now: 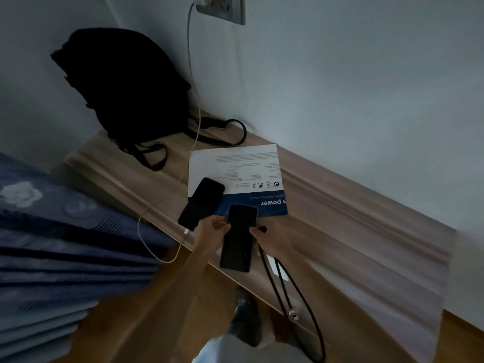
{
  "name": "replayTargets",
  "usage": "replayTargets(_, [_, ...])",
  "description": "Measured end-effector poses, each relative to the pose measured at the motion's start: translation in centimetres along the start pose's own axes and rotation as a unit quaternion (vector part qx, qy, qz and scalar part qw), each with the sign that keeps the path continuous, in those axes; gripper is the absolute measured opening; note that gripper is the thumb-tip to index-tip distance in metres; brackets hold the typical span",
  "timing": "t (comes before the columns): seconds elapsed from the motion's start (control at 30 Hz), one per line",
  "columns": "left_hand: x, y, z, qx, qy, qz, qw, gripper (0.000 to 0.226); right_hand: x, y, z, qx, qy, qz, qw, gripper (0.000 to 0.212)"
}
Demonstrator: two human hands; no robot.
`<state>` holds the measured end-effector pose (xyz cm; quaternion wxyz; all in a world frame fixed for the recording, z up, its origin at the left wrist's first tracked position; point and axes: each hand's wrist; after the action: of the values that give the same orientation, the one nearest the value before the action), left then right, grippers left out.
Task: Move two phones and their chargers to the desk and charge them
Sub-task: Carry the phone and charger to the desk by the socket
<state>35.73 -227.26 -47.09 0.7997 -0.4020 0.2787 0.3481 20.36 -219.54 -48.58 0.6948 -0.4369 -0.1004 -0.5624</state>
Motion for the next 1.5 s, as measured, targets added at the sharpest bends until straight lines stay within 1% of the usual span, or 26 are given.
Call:
replayTargets(0.07, [0.1, 0.1, -0.5, -0.004, 0.018, -0.034, 0.999, 0.025, 0.3, 0.5, -0.6, -0.002, 0.008, 0.002, 1.0, 0.039])
replayTargets(0.13, [0.3, 0.0, -0.8, -0.008, 0.031, -0.041, 0.999, 0.028, 0.6, 0.8, -0.8, 0.003, 0.011, 0.017, 1.0, 0.041])
replayTargets(0.2, [0.6, -0.2, -1.1, -0.008, 0.031, -0.035, 0.999, 0.027, 0.7, 1.0, -1.0, 0.006, 0.015, 0.032, 0.999, 0.041])
replayTargets(0.33, [1.0, -0.5, -2.0, 0.024, 0.034, -0.025, 0.999, 0.021, 0.7, 0.8, -1.0, -0.006, 0.025, 0.043, 0.999, 0.032])
replayTargets(0.4, [0.9, -0.4, -2.2, 0.044, 0.03, 0.005, 0.999, 0.015, 0.6, 0.7, -0.9, -0.006, 0.031, 0.031, 0.999, 0.03])
replayTargets(0.47, [0.8, -0.3, -2.2, 0.059, 0.026, 0.022, 0.998, 0.016, 0.6, 0.6, -0.7, -0.009, 0.031, 0.019, 0.999, 0.032])
replayTargets(0.57, [1.1, -0.2, -2.0, 0.065, 0.022, 0.026, 0.997, 0.018, 0.6, 0.2, -0.4, -0.012, 0.018, 0.025, 0.999, 0.037])
replayTargets(0.67, [1.5, 0.0, -1.4, 0.074, 0.028, 0.018, 0.997, 0.019, 0.5, -0.4, 0.1, -0.002, 0.016, -0.01, 1.0, 0.035])
replayTargets(0.77, [1.4, 0.8, -0.2, 0.114, 0.057, 0.01, 0.992, 0.019, 0.1, -1.1, 0.9, 0.002, 0.01, -0.019, 1.0, 0.039])
replayTargets(0.83, [1.0, 1.4, 0.9, 0.151, 0.056, 0.013, 0.987, 0.019, -0.3, -1.4, 1.6, 0.001, 0.011, -0.044, 0.999, 0.042])
replayTargets(0.93, [0.5, 1.7, 2.9, 0.212, 0.045, 0.006, 0.976, 0.011, -0.8, -2.5, 2.8, -0.038, 0.023, -0.082, 0.996, 0.041])
replayTargets(1.0, [-0.1, 1.9, 4.4, 0.262, 0.043, -0.019, 0.964, 0.02, -1.0, -3.2, 3.5, -0.061, 0.02, -0.111, 0.992, 0.044])
replayTargets(1.03, [-0.4, 2.3, 5.3, 0.286, 0.041, -0.033, 0.957, 0.024, -1.0, -3.6, 3.9, -0.068, 0.021, -0.141, 0.987, 0.046])
replayTargets(1.07, [-0.7, 2.8, 6.1, 0.302, 0.043, -0.053, 0.951, 0.034, -1.0, -4.1, 4.5, -0.071, 0.025, -0.181, 0.981, 0.047])
replayTargets(1.1, [-0.9, 3.4, 6.8, 0.31, 0.05, -0.082, 0.946, 0.049, -0.9, -4.7, 5.0, -0.064, 0.034, -0.222, 0.972, 0.047])
replayTargets(1.17, [-1.5, 4.5, 8.1, 0.307, 0.074, -0.132, 0.939, 0.077, -0.7, -5.9, 6.1, -0.043, 0.065, -0.288, 0.954, 0.048])
replayTargets(1.2, [-1.8, 5.0, 8.6, 0.303, 0.094, -0.142, 0.938, 0.086, -0.6, -6.6, 6.4, -0.036, 0.082, -0.317, 0.944, 0.049])
replayTargets(1.23, [-2.0, 5.4, 9.0, 0.294, 0.113, -0.143, 0.938, 0.09, -0.6, -7.3, 6.6, -0.028, 0.094, -0.356, 0.929, 0.049])
replayTargets(1.27, [-2.4, 5.7, 9.3, 0.282, 0.13, -0.138, 0.941, 0.089, -0.5, -7.9, 6.6, -0.015, 0.1, -0.41, 0.907, 0.048])
replayTargets(1.33, [-3.4, 5.8, 9.9, 0.262, 0.144, -0.104, 0.949, 0.08, -0.4, -9.2, 6.8, 0.007, 0.094, -0.507, 0.857, 0.045])
replayTargets(1.37, [-3.9, 5.6, 10.1, 0.251, 0.15, -0.082, 0.953, 0.073, -0.2, -9.7, 7.0, 0.009, 0.088, -0.529, 0.844, 0.044])
replayTargets(1.4, [-4.4, 5.3, 10.3, 0.236, 0.162, -0.065, 0.956, 0.068, -0.2, -10.2, 7.2, 0.007, 0.082, -0.531, 0.844, 0.044])
replayTargets(1.47, [-5.4, 4.4, 10.5, 0.194, 0.195, -0.044, 0.96, 0.064, -0.4, -11.0, 7.6, -0.004, 0.066, -0.505, 0.861, 0.044])
replayTargets(1.5, [-5.9, 3.9, 10.5, 0.17, 0.207, -0.031, 0.963, 0.063, -0.5, -11.3, 7.8, -0.005, 0.058, -0.507, 0.86, 0.04])
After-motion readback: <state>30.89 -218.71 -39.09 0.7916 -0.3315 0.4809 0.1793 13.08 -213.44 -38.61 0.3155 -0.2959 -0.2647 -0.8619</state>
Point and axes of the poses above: each hand's wrist, its own z-axis away from the middle knuckle, its own y-axis out of the palm, x = y × z, and after that the axes turned 1 degree about y, right-handed
